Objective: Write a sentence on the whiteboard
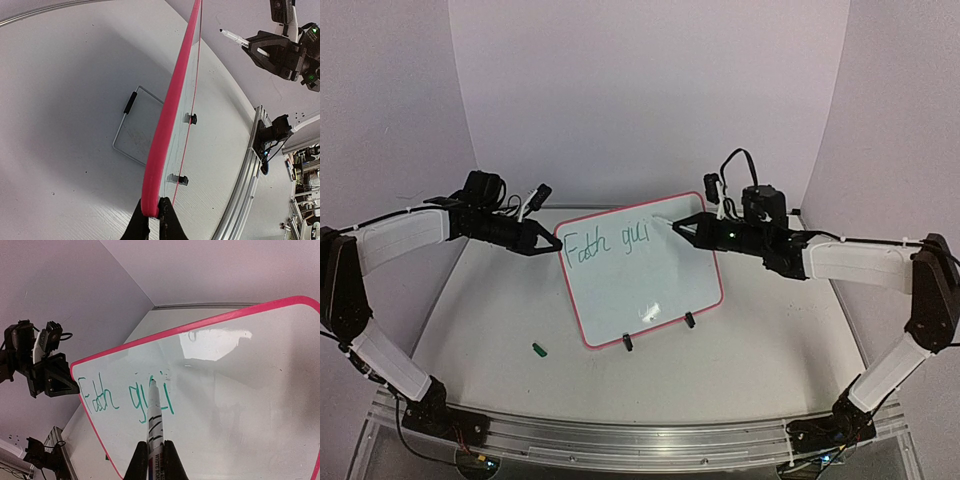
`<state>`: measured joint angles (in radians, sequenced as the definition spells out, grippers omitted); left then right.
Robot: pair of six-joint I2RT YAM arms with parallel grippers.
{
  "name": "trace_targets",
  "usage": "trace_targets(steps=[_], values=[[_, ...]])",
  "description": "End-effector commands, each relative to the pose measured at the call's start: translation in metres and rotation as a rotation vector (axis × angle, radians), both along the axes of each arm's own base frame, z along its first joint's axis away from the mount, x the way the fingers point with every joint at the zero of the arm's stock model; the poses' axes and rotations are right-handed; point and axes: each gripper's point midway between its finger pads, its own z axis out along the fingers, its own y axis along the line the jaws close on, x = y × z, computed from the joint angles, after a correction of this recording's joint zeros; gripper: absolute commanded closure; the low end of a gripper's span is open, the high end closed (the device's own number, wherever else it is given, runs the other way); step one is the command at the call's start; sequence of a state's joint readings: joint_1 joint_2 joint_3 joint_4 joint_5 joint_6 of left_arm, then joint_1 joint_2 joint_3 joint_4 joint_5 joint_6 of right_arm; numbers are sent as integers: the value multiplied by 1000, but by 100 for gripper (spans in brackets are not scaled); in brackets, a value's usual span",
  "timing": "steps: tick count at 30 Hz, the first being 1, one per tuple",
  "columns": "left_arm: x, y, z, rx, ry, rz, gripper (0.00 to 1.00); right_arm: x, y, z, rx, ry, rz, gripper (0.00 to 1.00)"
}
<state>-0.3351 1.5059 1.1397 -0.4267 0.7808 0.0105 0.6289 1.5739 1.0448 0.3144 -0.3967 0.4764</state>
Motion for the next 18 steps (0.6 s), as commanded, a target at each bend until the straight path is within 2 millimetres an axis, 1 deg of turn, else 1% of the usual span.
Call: trace_targets(steps=[1, 15, 18], values=[[-17, -6, -36, 114, 45, -55, 100, 3, -3, 0, -3, -17, -22, 100], [-18, -7, -36, 117, 42, -57, 100, 15, 0, -14, -11, 19, -27, 100], [-18, -7, -36, 117, 43, -58, 100, 18, 0, -15, -12, 20, -32, 100]])
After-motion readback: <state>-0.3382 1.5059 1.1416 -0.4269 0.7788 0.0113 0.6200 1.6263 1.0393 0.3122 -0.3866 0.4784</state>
